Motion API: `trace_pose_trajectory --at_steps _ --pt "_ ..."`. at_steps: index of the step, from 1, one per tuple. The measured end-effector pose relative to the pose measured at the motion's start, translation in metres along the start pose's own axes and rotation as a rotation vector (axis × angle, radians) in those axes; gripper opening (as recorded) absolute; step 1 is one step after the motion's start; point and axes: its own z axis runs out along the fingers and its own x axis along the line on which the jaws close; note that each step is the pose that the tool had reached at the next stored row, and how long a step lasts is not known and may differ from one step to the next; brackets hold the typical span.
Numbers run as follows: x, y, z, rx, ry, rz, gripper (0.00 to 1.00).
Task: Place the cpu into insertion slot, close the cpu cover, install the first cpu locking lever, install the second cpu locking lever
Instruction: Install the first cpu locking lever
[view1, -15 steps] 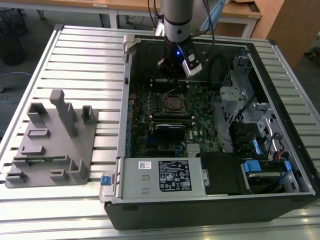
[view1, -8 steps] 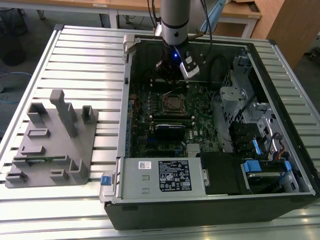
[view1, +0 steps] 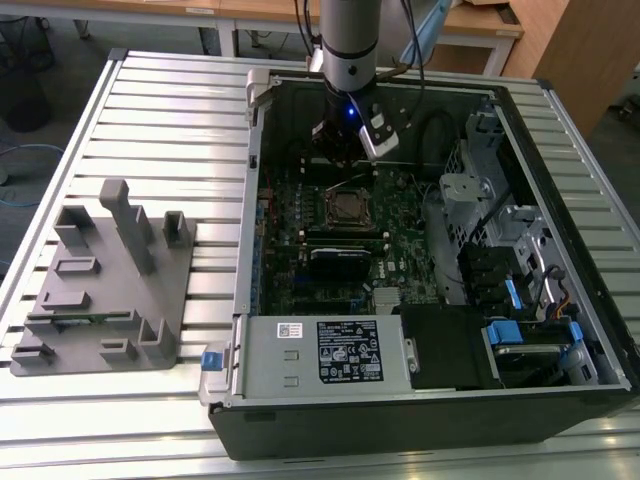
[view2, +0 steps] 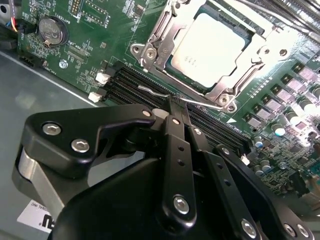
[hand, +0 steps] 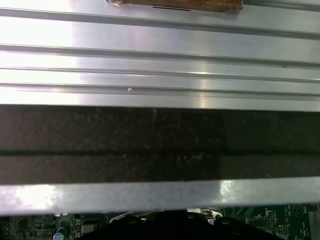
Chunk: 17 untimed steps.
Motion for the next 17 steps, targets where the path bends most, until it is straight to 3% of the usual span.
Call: trace_pose_trajectory --at_steps 6,12,14,15,17 --pt "0.0004 -0.0071 0.0033 -0.0003 -0.0002 0.000 0.11" --pt "0.0005 -0.0074 0.0038 -0.0063 -0.0001 0.001 0.11" --pt "0.0005 -0.0074 0.0038 -0.0364 -0.0013 0.005 0.11" --pt "0.0005 -0.0074 0.0038 -0.0441 -0.0014 0.006 0.11" --pt "0.0006 -0.0074 0.0038 -0.0507 -0.0014 0.007 0.11"
